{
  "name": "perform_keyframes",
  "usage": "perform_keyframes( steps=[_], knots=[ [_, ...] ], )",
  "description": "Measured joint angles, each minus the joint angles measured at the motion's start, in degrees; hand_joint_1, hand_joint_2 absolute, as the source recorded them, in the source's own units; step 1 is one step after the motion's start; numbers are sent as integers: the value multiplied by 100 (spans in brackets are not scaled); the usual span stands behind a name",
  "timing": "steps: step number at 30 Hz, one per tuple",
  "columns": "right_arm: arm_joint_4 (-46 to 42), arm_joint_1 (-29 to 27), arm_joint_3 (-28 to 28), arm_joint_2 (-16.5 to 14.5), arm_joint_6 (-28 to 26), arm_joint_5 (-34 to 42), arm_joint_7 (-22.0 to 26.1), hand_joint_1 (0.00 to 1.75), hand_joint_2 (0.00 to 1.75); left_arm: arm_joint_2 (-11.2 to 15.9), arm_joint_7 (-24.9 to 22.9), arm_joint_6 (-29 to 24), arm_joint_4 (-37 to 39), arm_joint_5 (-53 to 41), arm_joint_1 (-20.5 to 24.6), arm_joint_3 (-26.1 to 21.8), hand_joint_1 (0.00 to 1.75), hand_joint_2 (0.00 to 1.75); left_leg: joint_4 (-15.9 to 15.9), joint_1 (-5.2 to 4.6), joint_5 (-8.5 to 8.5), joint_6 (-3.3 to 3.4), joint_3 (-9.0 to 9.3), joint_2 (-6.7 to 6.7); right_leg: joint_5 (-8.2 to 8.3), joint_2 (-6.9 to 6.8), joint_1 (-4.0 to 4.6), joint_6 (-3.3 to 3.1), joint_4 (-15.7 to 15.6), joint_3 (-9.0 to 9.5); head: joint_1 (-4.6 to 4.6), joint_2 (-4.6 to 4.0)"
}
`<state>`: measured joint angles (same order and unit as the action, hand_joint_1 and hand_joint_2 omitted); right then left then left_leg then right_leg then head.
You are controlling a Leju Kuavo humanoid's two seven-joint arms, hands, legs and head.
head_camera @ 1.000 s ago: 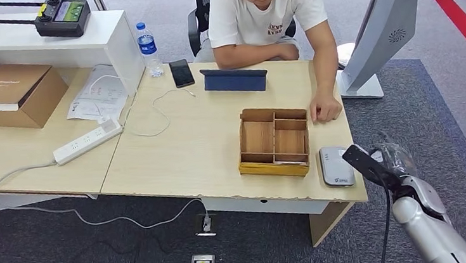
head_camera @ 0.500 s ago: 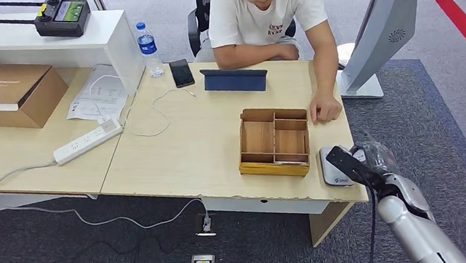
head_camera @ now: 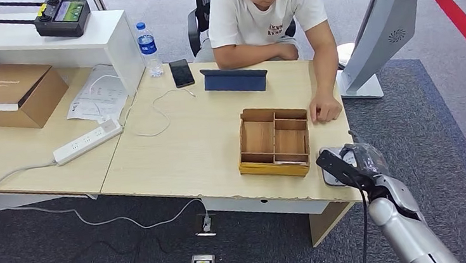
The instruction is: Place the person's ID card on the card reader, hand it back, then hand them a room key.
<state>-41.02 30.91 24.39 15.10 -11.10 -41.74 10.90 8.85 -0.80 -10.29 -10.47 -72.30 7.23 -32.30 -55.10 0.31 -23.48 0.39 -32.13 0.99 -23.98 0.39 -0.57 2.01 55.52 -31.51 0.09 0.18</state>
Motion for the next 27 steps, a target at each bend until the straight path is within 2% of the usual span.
perform_keyframes(
  steps=[27],
  knots=[
    [583, 6, 3, -34, -180, 28, 160, 175, 175, 0, 39, -69, 0, -85, -8, 0, 0, 0, 0, 0, 0, 0, 4, -1, 0, 1, 0, 0, 0, 1, 0, 1]
  ],
)
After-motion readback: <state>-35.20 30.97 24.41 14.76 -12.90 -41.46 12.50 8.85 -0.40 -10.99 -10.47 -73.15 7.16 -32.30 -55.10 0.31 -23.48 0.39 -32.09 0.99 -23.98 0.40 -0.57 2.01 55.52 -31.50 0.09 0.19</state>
